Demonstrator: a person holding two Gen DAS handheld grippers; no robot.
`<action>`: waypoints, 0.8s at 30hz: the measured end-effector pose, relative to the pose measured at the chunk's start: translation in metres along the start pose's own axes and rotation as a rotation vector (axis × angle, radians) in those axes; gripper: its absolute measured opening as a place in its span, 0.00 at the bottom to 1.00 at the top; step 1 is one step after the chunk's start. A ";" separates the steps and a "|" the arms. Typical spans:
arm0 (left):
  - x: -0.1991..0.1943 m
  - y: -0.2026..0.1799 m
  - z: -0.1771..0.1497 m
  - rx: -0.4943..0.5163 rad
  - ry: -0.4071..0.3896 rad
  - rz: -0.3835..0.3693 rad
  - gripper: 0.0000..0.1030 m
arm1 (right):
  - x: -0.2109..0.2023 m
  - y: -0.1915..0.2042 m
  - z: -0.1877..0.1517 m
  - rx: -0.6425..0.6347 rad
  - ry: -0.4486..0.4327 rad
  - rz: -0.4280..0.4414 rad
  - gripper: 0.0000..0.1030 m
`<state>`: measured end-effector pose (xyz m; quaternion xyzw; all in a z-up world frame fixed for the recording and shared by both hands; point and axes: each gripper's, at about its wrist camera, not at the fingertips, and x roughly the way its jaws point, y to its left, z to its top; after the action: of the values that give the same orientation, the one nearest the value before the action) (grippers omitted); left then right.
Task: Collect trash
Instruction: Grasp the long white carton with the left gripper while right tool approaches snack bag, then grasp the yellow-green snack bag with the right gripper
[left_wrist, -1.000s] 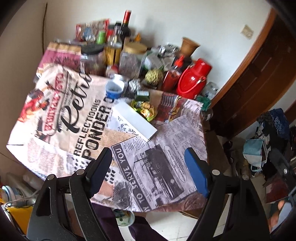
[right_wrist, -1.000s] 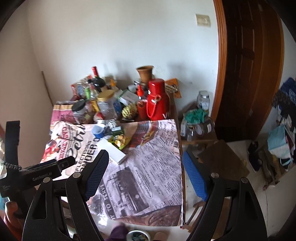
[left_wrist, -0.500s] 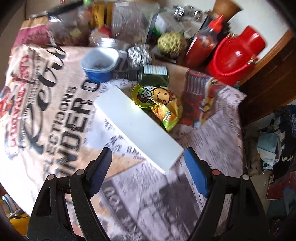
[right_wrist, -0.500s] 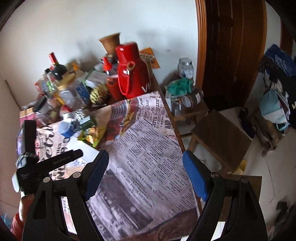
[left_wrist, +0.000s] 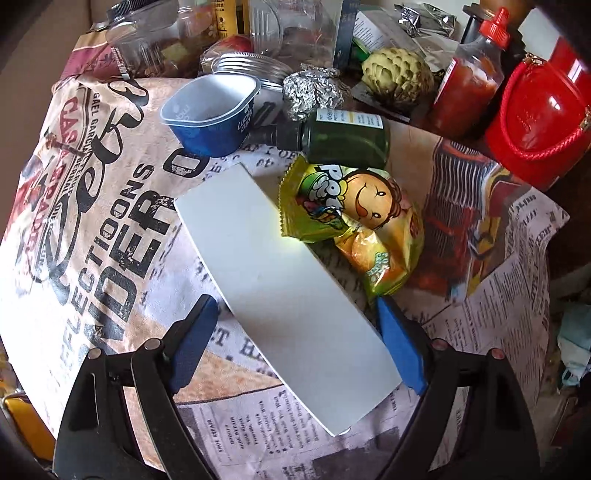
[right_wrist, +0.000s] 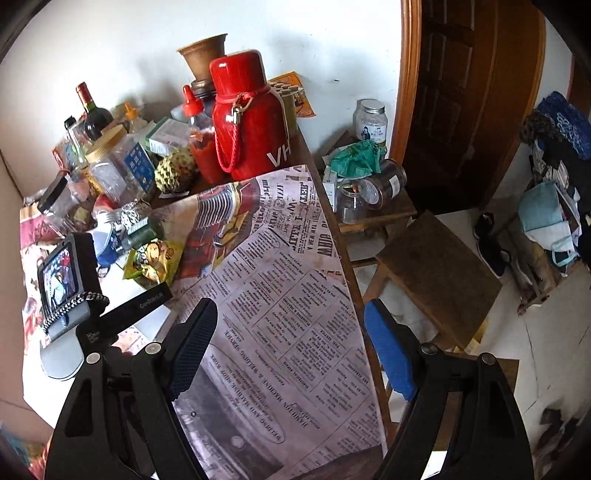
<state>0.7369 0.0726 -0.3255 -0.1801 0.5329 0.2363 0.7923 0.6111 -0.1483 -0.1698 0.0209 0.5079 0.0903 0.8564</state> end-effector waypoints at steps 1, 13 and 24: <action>0.000 0.004 0.000 0.005 0.003 0.001 0.84 | 0.002 0.001 0.001 -0.006 0.004 0.005 0.77; -0.001 0.089 0.005 0.110 -0.007 0.001 0.75 | 0.072 0.067 0.018 -0.106 0.113 0.190 0.77; 0.006 0.130 0.026 0.177 -0.055 -0.054 0.54 | 0.146 0.129 0.026 -0.064 0.211 0.274 0.75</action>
<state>0.6845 0.1949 -0.3265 -0.1171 0.5246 0.1718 0.8256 0.6849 0.0057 -0.2675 0.0529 0.5842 0.2242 0.7783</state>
